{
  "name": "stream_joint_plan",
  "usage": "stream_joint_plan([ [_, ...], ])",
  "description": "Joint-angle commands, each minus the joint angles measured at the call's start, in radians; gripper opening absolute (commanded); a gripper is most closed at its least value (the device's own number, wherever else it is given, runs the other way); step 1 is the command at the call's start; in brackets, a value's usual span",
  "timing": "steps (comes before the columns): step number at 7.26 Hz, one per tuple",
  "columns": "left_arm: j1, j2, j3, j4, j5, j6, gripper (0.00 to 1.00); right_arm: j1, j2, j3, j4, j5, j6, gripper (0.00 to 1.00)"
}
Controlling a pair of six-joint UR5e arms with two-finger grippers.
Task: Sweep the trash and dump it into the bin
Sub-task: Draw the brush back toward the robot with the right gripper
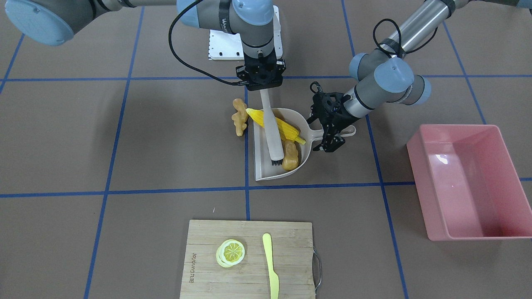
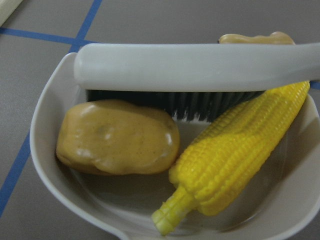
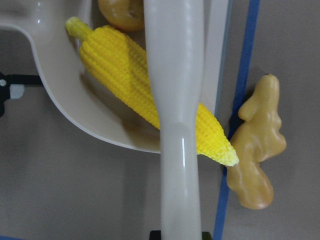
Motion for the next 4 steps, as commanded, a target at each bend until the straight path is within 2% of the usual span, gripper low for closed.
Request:
stream_joint_plan([
  [1, 0.0, 0.0, 0.0, 0.0, 0.0, 0.0, 0.96, 0.012, -0.037, 0.147, -0.179, 0.023, 0.029, 0.0],
  [3, 0.0, 0.0, -0.001, 0.0, 0.0, 0.0, 0.96, 0.007, -0.115, 0.241, -0.222, 0.034, 0.152, 0.0],
  [4, 0.0, 0.0, -0.001, 0.0, -0.002, 0.0, 0.97, 0.001, -0.118, 0.241, -0.243, 0.048, 0.206, 0.0],
])
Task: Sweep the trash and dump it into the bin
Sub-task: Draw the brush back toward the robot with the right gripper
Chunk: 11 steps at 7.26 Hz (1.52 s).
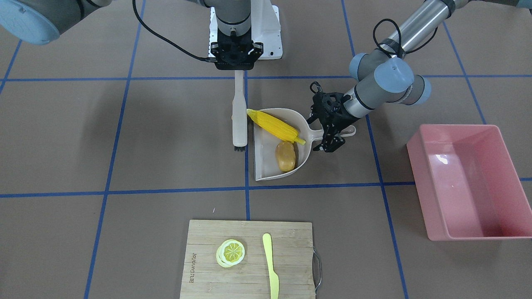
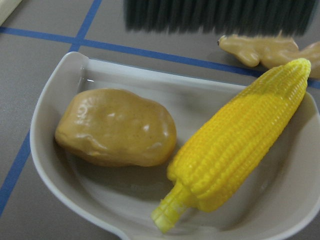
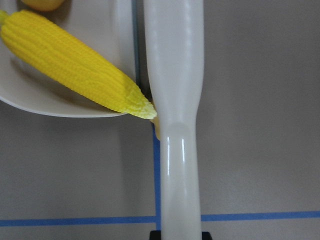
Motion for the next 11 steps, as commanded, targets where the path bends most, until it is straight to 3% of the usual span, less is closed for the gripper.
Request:
stream_joint_plan([
  [1, 0.0, 0.0, -0.001, 0.0, 0.0, 0.0, 0.96, -0.025, -0.028, 0.019, -0.027, 0.021, 0.123, 0.0],
  [3, 0.002, 0.0, -0.001, 0.0, -0.001, 0.0, 0.96, -0.041, -0.043, 0.01, -0.015, 0.035, 0.196, 0.0],
  [4, 0.0, 0.0, -0.001, 0.0, -0.001, 0.0, 0.96, -0.041, -0.056, 0.01, -0.015, 0.086, 0.2, 0.0],
  [8, 0.0, 0.0, 0.001, 0.0, -0.001, 0.003, 0.96, -0.047, -0.048, 0.006, -0.013, 0.096, 0.209, 0.0],
  [11, 0.002, 0.002, 0.001, 0.0, 0.0, 0.0, 0.96, -0.059, -0.045, -0.05, 0.092, 0.153, 0.211, 0.0],
])
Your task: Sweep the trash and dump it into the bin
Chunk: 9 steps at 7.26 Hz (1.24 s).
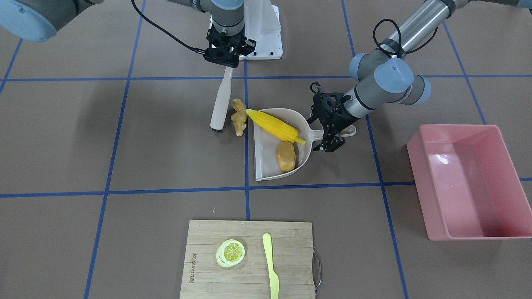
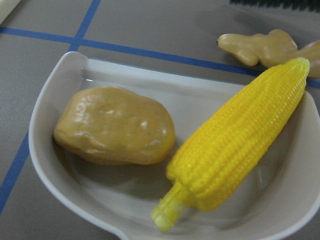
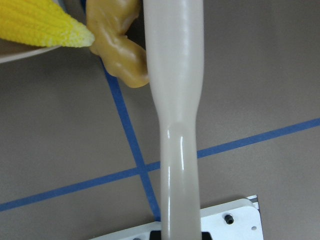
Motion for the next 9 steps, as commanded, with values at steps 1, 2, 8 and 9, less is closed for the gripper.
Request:
stream_joint_plan([
  [1, 0.0, 0.0, 0.001, 0.0, 0.0, 0.0, 0.96, -0.004, -0.002, -0.026, 0.044, 0.031, -0.006, 0.0],
  [2, 0.0, 0.0, 0.001, 0.0, 0.0, 0.0, 0.96, -0.004, -0.006, -0.022, 0.041, 0.052, -0.006, 0.0],
  [8, 0.002, 0.0, 0.002, 0.0, -0.001, 0.0, 0.96, 0.04, 0.167, -0.226, 0.12, 0.066, -0.005, 0.0],
  [9, 0.002, 0.0, 0.002, 0.0, 0.0, 0.0, 0.96, 0.044, 0.213, -0.268, 0.12, 0.066, -0.005, 0.0],
])
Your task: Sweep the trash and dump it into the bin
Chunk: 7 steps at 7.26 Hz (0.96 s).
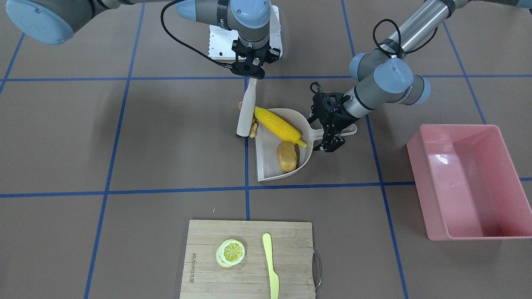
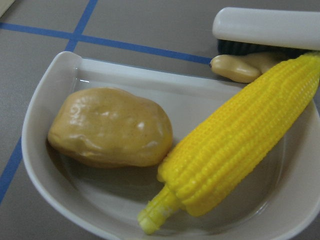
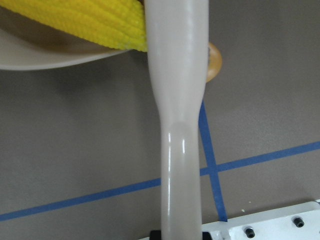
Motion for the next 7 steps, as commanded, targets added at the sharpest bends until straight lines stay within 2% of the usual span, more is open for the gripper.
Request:
stream_joint_plan([
  [1, 0.0, 0.0, 0.0, 0.0, 0.001, 0.0, 0.97, 0.009, 0.118, -0.117, 0.001, -0.004, -0.002, 0.0],
  [2, 0.0, 0.0, 0.0, 0.0, -0.001, 0.0, 0.97, 0.009, 0.161, -0.165, 0.002, -0.006, -0.002, 0.0],
  [5, 0.0, -0.002, 0.0, 0.0, -0.001, 0.005, 0.97, 0.052, 0.183, -0.159, -0.019, 0.028, -0.004, 0.0],
  [7, 0.0, -0.002, -0.001, 0.0, -0.001, 0.006, 0.96, 0.064, 0.155, -0.059, -0.161, 0.036, -0.005, 0.0],
])
